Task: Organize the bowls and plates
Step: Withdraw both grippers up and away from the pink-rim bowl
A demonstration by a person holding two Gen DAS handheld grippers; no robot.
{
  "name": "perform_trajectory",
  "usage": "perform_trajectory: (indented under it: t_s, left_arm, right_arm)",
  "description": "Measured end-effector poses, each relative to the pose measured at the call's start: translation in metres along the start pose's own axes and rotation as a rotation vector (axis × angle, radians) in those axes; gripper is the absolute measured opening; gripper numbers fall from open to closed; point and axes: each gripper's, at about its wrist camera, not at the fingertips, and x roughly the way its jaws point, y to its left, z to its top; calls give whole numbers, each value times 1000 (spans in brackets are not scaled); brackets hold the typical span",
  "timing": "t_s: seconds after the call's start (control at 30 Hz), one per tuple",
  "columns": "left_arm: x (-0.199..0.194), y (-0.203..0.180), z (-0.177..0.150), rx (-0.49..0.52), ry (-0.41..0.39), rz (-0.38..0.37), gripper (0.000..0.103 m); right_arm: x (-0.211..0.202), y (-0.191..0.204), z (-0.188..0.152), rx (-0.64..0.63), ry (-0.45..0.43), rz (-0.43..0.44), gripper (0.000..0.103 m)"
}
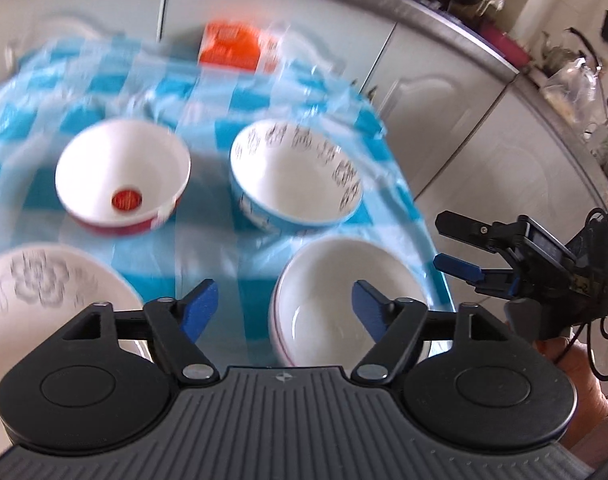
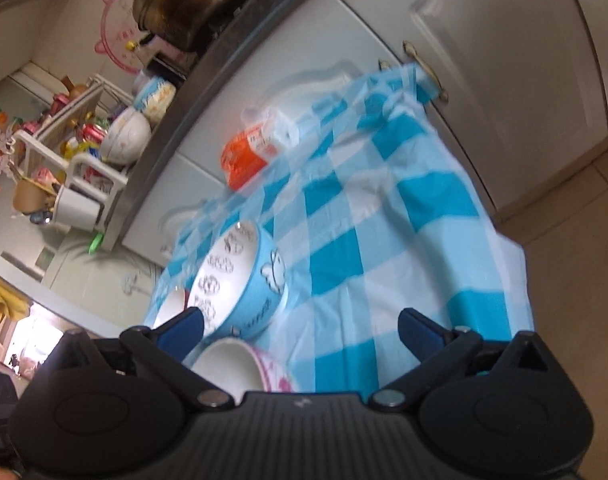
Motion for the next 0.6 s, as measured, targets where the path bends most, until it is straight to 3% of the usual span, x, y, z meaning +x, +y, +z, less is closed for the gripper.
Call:
perform_trajectory:
  t_s: [0.27,0.6]
  left_arm:
    - [7,5,-3,9,-55,-28,96]
    - [-4,1,-29,96,-167,-38,99]
  right_arm:
    - [-2,-16,-5,14,-166,-9,102]
    - [-23,-24,-30,-17,-274,-73,102]
